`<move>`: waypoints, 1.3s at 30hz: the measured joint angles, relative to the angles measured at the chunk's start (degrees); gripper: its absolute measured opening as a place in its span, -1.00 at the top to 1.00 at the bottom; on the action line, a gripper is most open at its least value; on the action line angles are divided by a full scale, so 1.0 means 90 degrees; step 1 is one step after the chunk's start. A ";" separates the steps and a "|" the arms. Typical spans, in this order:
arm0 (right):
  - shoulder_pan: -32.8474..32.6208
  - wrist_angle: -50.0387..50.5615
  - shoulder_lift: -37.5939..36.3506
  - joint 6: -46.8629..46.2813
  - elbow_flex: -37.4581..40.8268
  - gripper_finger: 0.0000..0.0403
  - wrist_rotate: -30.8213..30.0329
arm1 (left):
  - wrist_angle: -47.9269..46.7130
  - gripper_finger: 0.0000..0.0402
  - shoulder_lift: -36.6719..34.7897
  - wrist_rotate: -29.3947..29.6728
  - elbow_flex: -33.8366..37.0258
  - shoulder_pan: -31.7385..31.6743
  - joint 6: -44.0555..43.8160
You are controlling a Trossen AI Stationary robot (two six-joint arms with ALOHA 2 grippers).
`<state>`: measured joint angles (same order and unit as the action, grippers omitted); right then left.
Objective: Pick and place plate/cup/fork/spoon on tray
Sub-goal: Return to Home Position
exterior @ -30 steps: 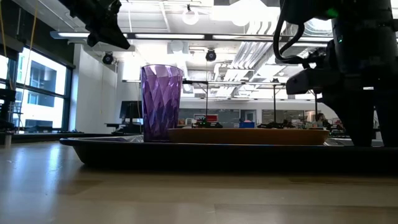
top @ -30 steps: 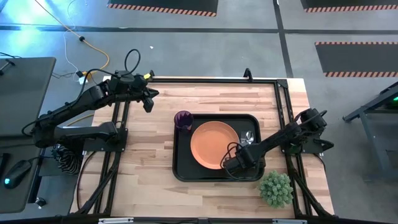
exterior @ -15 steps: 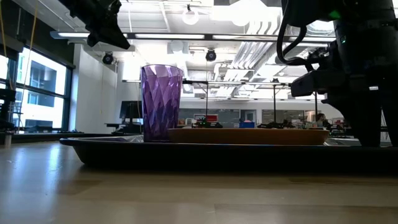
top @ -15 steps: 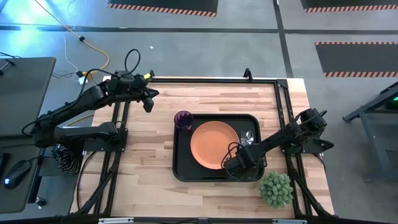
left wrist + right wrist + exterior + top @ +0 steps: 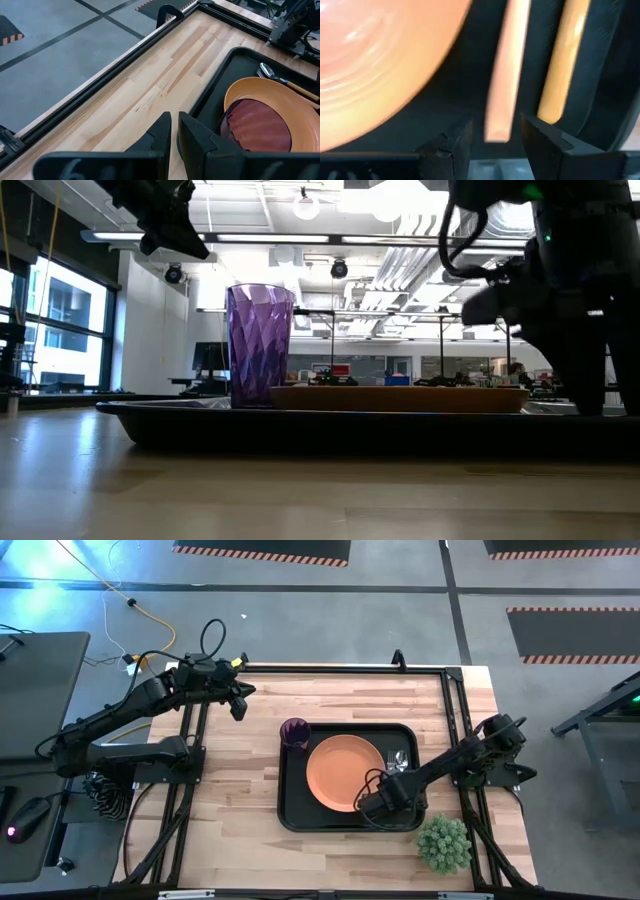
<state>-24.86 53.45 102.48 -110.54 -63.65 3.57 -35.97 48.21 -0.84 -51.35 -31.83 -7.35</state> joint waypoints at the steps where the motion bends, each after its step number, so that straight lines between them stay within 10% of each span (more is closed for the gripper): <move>1: 0.0010 0.0018 -0.0002 0.0000 -0.0056 0.24 0.0000 | 0.0000 0.88 0.0000 0.0000 0.0000 0.0000 0.0000; 11: 0.0024 0.1283 -0.0163 0.0204 -0.1005 0.24 -0.0606 | 0.0002 0.88 0.0000 -0.0002 0.0000 0.0000 -0.0001; 24: 0.0618 0.1227 -0.1603 0.2439 -0.1755 0.24 -0.4357 | -0.0022 0.88 -0.0479 -0.0839 0.0002 0.0197 -0.0119; 39: 0.1647 -0.1584 -0.2642 0.7500 -0.1755 0.24 -0.4646 | 0.1143 0.88 -0.1790 -0.0840 0.1010 0.1345 -0.0168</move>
<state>-10.04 39.20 78.70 -43.04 -79.44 -38.24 -25.68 32.09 -8.40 -42.26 -19.73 -8.86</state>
